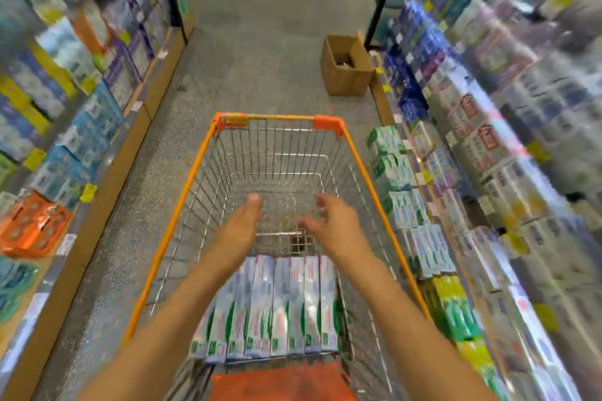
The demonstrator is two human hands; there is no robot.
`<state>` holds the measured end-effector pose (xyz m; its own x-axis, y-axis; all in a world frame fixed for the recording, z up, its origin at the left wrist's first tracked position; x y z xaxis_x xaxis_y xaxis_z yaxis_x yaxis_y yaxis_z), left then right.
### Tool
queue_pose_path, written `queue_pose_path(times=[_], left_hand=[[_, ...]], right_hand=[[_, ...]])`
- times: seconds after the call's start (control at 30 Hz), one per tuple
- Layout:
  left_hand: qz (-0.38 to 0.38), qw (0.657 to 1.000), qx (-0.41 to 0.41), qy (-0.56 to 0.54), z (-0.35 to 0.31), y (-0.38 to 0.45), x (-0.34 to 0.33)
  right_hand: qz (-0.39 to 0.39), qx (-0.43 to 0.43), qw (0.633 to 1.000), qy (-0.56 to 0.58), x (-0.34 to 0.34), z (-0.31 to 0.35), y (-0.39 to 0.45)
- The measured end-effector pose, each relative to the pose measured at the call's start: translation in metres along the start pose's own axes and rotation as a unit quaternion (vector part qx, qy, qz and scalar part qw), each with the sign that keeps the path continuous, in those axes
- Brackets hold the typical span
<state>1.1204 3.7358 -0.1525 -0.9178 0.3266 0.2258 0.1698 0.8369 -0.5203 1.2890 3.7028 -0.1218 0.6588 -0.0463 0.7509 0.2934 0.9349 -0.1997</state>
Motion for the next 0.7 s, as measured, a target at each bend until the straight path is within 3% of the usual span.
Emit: queue_pose_path(times=[0.1,0.17,0.37,0.53,0.7], left_hand=[[0.044,0.986,-0.149,0.053,-0.1,-0.063,-0.036],[0.058,0.958,-0.246,0.133,-0.147,-0.115,-0.068],[0.078,0.808,-0.513,0.278,-0.223,-0.28,-0.186],[0.147,0.734,-0.568,0.341,-0.218,-0.365,-0.298],[0.225,0.668,-0.585,0.4,-0.19,-0.41,-0.436]], right_hand=[[-0.11,0.038,0.993,-0.02,0.12,0.028,-0.062],[-0.177,0.043,0.983,-0.036,0.189,0.027,-0.116],[-0.334,-0.037,0.937,-0.096,0.344,-0.039,-0.301],[-0.4,-0.136,0.901,-0.095,0.4,-0.131,-0.42],[-0.404,-0.206,0.885,-0.103,0.423,-0.237,-0.504]])
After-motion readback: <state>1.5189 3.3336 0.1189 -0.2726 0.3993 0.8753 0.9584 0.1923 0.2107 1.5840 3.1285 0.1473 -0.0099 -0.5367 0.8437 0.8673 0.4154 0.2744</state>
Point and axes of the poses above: each hand's wrist, its own y-axis towards the middle knuckle, its own x-axis out of the back of the hand, z = x × y, the point moved 9 cm from there along y, towards the middle knuckle, and after that the axes turned 2 degrees about -y, right-handed, at the moved point
